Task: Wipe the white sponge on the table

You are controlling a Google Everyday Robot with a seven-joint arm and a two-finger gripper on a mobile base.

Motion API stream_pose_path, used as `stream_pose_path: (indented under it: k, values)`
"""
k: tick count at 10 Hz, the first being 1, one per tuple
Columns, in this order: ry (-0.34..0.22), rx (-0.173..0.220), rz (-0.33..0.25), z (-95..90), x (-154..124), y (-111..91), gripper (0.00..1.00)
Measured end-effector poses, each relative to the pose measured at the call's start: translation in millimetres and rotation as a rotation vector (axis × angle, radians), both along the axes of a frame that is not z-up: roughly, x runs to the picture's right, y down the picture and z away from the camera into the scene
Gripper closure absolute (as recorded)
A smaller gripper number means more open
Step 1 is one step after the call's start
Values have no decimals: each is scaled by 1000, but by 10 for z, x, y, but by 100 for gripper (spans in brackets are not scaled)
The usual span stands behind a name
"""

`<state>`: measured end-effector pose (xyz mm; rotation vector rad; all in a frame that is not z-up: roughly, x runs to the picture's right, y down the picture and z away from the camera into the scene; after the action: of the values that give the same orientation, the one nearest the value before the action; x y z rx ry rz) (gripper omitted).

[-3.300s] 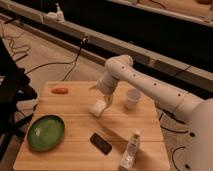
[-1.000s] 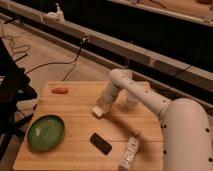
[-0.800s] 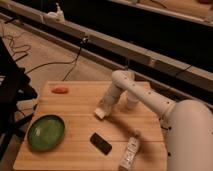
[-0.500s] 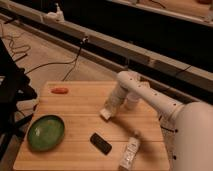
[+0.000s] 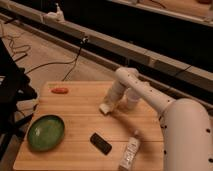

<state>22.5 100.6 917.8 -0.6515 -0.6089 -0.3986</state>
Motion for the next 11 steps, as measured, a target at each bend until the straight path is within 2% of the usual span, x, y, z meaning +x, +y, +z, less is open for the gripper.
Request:
stream_pose_path:
  k: [3,5,8,11]
  values:
    - [-56,31,-37,-11,-329,-145,100]
    - [-96,51,-91,-83,-568,-91,100]
    - [-170,22,-159,-312,-846,274,100]
    - [-172,-22,-136,-442,-786,506,100]
